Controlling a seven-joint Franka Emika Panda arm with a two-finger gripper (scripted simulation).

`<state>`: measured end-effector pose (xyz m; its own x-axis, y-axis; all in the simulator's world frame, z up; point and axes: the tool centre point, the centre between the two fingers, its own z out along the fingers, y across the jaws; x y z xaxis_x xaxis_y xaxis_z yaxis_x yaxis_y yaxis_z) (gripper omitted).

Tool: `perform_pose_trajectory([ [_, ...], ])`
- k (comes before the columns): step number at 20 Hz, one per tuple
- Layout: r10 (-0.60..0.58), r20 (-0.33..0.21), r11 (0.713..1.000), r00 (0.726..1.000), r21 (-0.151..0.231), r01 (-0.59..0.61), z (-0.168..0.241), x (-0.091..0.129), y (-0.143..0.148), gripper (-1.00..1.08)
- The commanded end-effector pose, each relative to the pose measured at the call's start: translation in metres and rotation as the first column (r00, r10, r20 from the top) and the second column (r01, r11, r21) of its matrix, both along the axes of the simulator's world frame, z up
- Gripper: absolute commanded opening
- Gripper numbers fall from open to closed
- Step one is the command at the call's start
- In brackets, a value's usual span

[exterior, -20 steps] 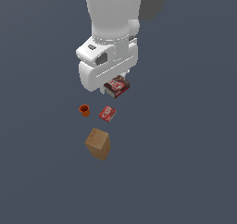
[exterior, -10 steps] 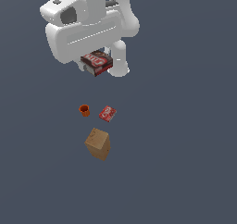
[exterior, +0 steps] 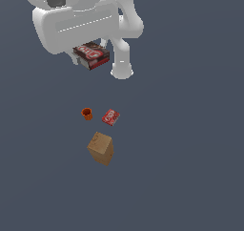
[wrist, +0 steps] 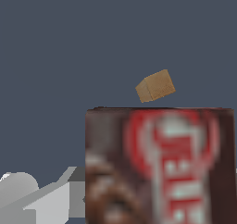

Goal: Pick up a designated object from a clutter of objects.

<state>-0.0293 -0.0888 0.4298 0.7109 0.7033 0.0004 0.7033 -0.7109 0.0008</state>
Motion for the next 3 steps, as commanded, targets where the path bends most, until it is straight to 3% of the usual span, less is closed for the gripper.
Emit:
perform_pose_trajectory([
  [1,0.001,-0.001,1.0,1.0,0.0,-0.001,-0.0014,0.0007,0.001,-1.0],
  [3,0.001,-0.001,1.0,1.0,0.0,-0.001,-0.0024,0.001,0.0017,-1.0],
])
